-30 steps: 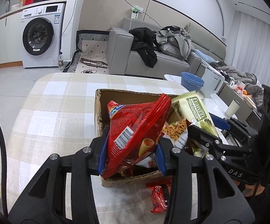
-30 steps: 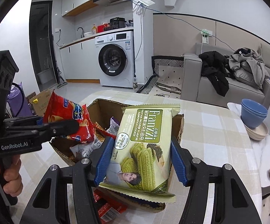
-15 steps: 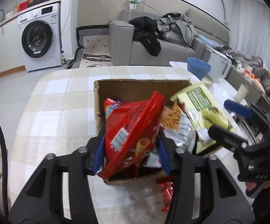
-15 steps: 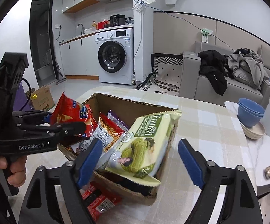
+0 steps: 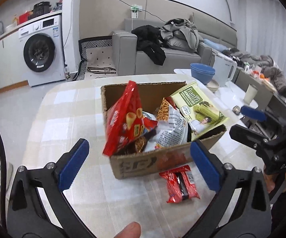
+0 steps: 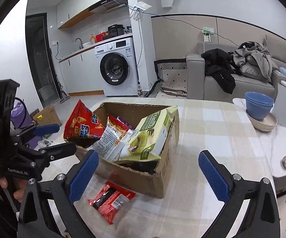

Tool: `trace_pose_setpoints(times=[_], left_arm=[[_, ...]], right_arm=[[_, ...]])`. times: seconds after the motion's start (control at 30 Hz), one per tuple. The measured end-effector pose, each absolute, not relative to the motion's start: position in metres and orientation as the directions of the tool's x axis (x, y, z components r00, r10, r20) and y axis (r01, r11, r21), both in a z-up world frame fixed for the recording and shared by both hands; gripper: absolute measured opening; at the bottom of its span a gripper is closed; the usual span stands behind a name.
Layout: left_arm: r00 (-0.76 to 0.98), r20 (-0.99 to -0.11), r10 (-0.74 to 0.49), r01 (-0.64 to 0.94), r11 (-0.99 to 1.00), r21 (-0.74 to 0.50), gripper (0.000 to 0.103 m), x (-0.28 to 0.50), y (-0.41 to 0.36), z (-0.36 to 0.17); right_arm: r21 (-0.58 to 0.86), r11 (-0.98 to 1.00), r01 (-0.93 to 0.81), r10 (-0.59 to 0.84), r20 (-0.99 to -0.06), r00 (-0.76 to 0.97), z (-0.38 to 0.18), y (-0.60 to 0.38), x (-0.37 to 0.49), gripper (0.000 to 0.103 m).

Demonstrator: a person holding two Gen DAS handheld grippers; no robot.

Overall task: Organize snacks
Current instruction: 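Withdraw both open tools from the box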

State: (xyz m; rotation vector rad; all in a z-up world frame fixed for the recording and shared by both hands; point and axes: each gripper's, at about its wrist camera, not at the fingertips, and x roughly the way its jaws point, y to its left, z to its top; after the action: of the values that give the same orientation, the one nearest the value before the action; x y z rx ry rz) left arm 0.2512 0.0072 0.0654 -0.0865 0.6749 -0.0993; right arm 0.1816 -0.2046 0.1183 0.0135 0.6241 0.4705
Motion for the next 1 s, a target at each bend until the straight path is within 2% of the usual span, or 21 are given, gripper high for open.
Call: trace_pose_setpoints(times=[0.37, 1.0], left_arm=[[0.790, -0.605, -0.105, 0.024, 0.990, -0.140, 0.102, 0.166, 0.030, 0.067], [0.749, -0.658, -0.076, -0.006, 0.992, -0.122, 0.102, 0.114, 0.028, 0.045]], right_arm=[[0.191, 0.875, -0.445, 0.468, -0.569, 0.676, 0.116, -0.211, 0.129, 0.103], [0.170, 0.867, -0.469, 0.452, -0.665, 0.594, 0.088, -0.201, 0.078, 0.103]])
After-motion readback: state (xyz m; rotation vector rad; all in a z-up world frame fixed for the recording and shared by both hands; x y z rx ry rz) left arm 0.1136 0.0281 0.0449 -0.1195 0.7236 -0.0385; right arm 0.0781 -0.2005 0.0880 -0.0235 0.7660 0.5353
